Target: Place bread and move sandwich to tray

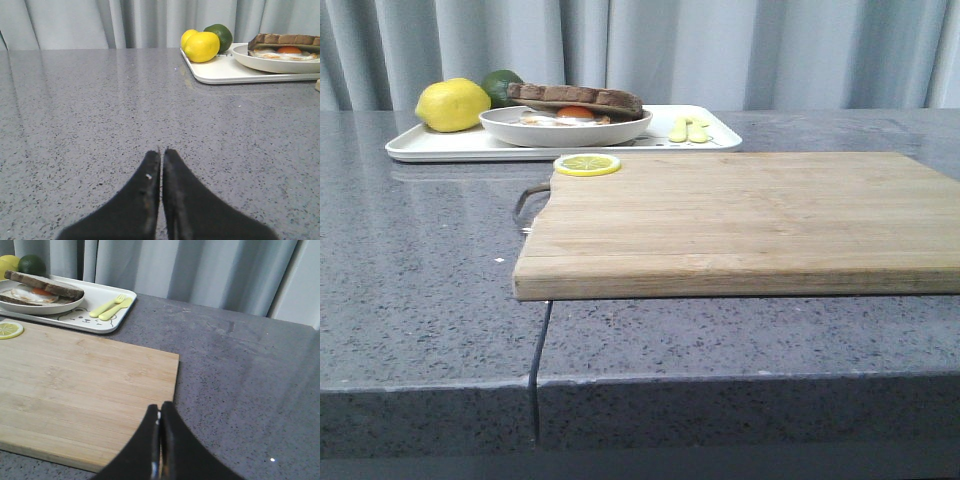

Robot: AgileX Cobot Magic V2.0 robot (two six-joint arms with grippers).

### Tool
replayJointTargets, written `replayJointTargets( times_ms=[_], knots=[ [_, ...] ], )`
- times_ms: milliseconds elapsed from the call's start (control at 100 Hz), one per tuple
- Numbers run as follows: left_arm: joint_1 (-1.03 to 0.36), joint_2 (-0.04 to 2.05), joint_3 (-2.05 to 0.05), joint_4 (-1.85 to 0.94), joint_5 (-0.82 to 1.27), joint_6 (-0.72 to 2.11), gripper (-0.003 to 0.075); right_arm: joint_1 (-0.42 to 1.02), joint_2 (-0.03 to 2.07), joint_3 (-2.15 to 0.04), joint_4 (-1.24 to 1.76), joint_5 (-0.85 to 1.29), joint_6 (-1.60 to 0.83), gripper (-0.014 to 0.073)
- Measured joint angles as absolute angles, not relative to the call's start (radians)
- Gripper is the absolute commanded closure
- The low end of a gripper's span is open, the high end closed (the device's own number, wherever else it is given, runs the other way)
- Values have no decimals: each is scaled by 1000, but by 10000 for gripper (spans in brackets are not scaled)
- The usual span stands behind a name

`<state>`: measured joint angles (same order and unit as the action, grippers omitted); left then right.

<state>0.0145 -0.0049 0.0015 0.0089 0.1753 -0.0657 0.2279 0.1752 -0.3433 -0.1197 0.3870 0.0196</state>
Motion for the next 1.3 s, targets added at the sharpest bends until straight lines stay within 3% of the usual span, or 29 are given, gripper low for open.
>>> replayJointTargets(
  times_ms=[540,920,1300],
  knots=[
    [15,-5,2,9,175,-66,739,228,175,-336,-123,380,20,710],
    [15,-5,2,7,175,-66,739,214,74,-142,-146,207,20,710],
    [15,-5,2,7,177,-66,739,120,-10,-14,-146,172,77,710]
  ],
)
